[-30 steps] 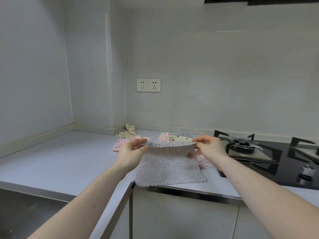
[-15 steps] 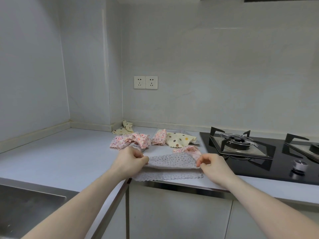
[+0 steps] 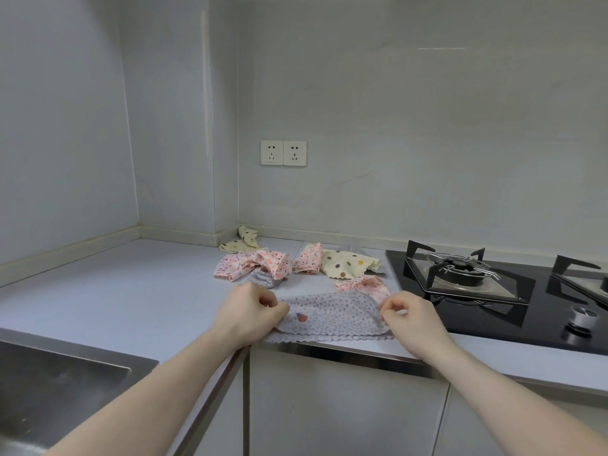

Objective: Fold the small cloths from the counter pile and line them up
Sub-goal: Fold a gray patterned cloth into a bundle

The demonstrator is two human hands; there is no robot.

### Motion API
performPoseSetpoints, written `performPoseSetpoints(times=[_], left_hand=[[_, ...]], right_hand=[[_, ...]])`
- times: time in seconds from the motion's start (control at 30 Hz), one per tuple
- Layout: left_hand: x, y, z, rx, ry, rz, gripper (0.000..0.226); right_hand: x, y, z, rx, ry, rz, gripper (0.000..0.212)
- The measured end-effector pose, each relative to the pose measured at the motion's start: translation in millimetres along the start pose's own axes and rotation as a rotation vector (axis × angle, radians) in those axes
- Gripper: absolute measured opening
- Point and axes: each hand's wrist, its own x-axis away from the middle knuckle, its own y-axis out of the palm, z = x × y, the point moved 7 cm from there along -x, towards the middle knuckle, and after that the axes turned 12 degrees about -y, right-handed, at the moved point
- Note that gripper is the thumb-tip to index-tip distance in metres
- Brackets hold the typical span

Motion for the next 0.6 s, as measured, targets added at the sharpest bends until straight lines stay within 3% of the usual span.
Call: performPoseSetpoints(times=[0.13,0.27,0.47,0.6], left_hand=[[3,-9,2,0.131,0.051,0.167,0.033],[5,-11,2,0.135,0.113,0.243,0.031],[3,22,3,0.068,0.145,-0.073,0.011],[3,25,4,0.024,0.171,-0.071,0.016]], right_hand=[[-11,6,-4,-0.028,0.093,0.032,0.011],[-19,22,-1,0.016,0.154,-0.006,0.034],[-22,37,8,0.162,0.164,-0.077,0.057],[-23,41,11,0.207,0.151,-0.113,0.052]])
